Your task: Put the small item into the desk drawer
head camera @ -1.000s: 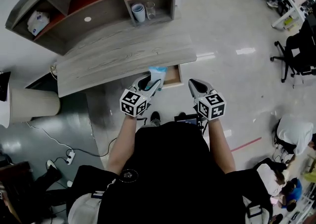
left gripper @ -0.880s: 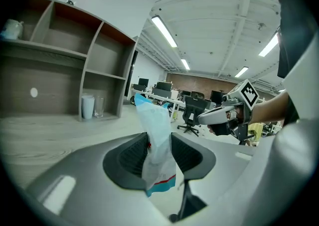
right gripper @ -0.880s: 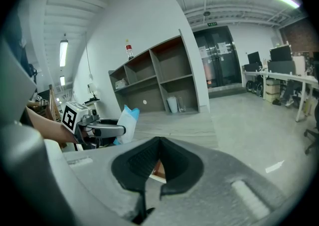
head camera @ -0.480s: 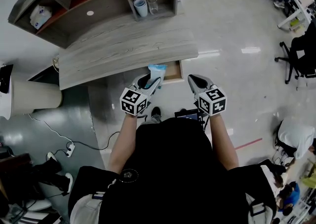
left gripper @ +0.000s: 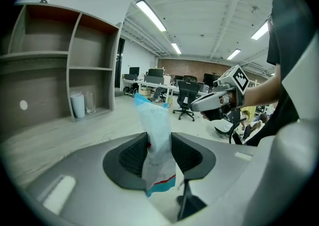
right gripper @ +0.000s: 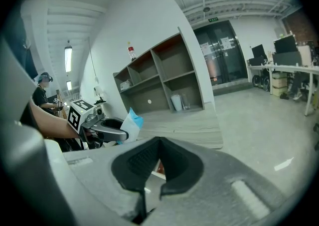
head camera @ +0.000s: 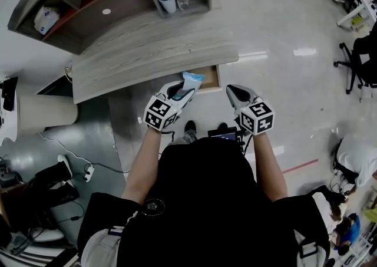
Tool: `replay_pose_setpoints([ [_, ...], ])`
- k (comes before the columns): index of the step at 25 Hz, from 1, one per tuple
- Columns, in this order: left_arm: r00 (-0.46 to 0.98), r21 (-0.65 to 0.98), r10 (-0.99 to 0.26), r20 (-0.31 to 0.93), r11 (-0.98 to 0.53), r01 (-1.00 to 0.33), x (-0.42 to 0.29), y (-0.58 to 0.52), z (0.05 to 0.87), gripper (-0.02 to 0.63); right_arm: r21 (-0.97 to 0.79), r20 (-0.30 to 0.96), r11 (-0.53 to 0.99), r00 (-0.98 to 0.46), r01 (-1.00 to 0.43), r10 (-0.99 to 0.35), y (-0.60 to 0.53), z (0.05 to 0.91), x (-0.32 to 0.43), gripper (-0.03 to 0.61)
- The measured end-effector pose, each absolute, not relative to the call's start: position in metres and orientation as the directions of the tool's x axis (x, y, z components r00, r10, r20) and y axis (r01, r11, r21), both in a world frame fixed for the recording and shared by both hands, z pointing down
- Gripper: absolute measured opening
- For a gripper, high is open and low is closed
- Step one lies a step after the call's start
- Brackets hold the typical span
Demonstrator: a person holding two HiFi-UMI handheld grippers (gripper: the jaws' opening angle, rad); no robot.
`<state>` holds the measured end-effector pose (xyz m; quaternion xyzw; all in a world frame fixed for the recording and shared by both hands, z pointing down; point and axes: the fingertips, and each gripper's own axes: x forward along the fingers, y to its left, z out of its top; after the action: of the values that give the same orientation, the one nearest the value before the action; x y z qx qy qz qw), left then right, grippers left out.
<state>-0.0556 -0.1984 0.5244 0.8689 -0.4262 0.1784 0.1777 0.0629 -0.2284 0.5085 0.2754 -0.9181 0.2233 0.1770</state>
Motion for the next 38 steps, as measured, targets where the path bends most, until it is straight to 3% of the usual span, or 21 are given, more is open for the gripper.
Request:
replay_pose_setpoints([
  [15, 0.582, 0.035, -0.507, 0.636, -0.734, -0.678, -0.040, -0.224, 0.569, 0.155, -0.376, 0.457, 0.696, -0.776, -0.611, -0.435, -0.258, 0.539, 0.057, 0.003],
  [38, 0.494, 0.018, -0.284, 0.822, -0.853, -0.522, -0.018, -0.238, 0.680, 0.155, -0.421, 0.516, 0.678, -0.774, -0.603, -0.368, -0.272, 0.613, 0.054, 0.003],
])
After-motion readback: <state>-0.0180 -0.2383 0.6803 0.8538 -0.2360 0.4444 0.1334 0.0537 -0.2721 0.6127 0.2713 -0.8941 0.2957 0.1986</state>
